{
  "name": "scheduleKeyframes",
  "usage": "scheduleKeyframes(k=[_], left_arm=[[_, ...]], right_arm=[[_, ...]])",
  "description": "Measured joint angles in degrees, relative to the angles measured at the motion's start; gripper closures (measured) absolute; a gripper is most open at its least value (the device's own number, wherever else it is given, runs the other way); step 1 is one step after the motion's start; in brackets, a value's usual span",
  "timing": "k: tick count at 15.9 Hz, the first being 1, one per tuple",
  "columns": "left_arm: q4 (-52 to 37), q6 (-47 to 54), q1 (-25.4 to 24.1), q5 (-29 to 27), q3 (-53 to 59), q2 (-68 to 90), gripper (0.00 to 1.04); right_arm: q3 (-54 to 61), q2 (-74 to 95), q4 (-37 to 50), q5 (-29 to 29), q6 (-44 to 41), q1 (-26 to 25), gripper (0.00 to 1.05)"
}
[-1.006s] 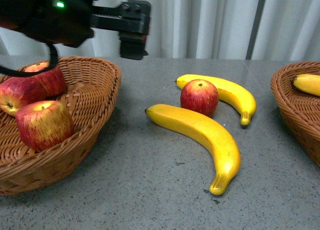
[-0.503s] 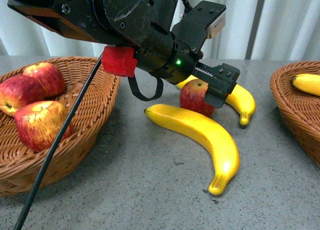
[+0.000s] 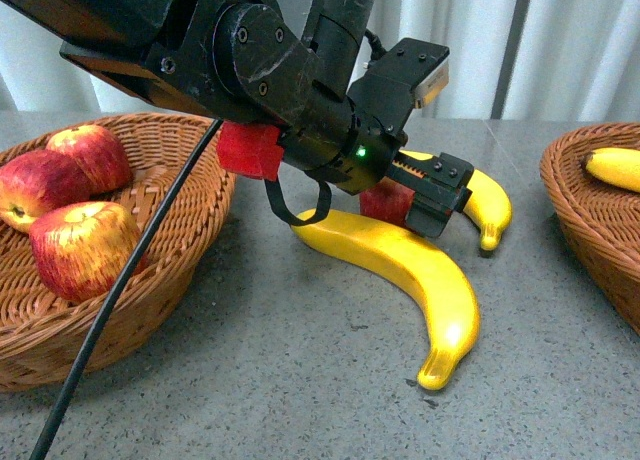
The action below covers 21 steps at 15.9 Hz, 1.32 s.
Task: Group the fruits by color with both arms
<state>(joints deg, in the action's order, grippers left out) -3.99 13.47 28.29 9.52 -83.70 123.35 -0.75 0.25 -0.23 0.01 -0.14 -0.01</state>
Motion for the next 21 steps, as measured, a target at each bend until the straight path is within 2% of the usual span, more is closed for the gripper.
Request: scheduleKeyframes(k=[1,3,7,10,13,16,19,20,21], left_arm=[[0.2,-0.4,0.0,0.2,-0.6,0.1,0.29],[-0.2,-1.5,-0.5,0.3,-1.0,-0.1,0.37],[0.2,-9.5,-6.6,-11.1,-0.4,-11.6,0.38],[4.8,-17.3,-13.0,-16.0,3.8,-18.8,0.38],[5.7,-19.8,-15.4,-15.8,10.0,-18.7,0.38],[4.4,-19.6,-15.7,-16.4,11.2,-18.6,0.38],[4.0,-17.3,-18.5,-16.6,13.2,-18.3,0.39],[2.9,-16.3,-20.3,-18.2,13.7,-18.2,0.34],[2.5,-15.8,-19.9,-18.3,15.1,-18.6,0.17]], right_arm=[[0.0,0.0,0.0,0.0,0.0,0.0,0.07],[0.0,0.0,0.0,0.0,0.0,0.0,0.07],[0.0,0.0,0.0,0.0,0.0,0.0,0.07],[0.0,0.0,0.0,0.0,0.0,0.0,0.07],[0.0,0.0,0.0,0.0,0.0,0.0,0.07],[0.0,0.0,0.0,0.0,0.0,0.0,0.07],[0.0,0.0,0.0,0.0,0.0,0.0,0.07],[0.0,0.0,0.0,0.0,0.0,0.0,0.07],[0.0,0.0,0.0,0.0,0.0,0.0,0.07]])
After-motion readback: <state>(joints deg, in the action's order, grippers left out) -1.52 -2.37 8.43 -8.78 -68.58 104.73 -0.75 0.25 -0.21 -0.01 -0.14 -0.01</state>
